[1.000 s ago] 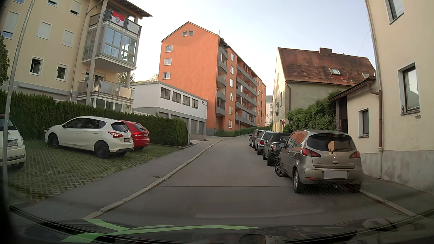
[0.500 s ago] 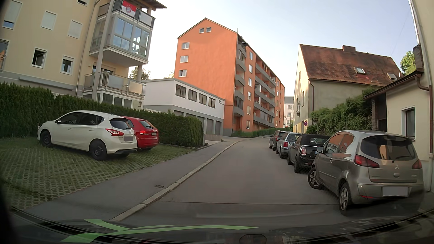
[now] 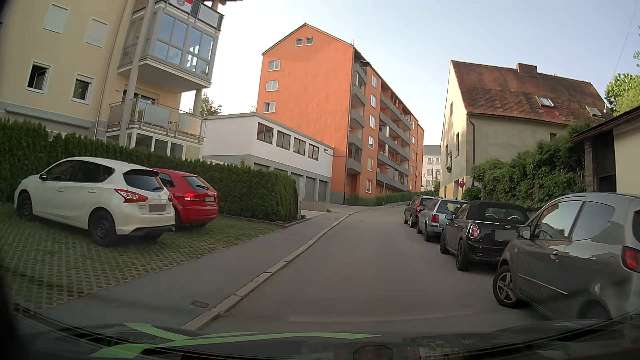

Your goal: Follow the waypoints while adhering to traffic rules and regulations

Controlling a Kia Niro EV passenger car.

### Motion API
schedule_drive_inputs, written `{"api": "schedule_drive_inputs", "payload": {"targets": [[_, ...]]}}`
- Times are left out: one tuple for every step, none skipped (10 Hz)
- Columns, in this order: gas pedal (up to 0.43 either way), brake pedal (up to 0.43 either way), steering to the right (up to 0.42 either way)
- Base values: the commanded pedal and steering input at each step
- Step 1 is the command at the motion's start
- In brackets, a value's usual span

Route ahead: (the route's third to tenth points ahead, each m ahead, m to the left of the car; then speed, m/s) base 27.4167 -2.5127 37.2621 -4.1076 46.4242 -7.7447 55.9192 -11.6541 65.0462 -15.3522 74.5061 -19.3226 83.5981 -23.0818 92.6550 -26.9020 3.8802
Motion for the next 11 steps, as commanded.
{"api": "schedule_drive_inputs", "payload": {"targets": [[0.087, 0.000, 0.029], [0.087, 0.000, 0.029], [0.087, 0.000, 0.030], [0.098, 0.000, 0.030], [0.098, 0.000, 0.031], [0.118, 0.000, 0.034], [0.138, 0.000, 0.037], [0.138, 0.000, 0.043], [0.138, 0.000, 0.046], [0.138, 0.000, 0.046], [0.138, 0.000, 0.046]]}}
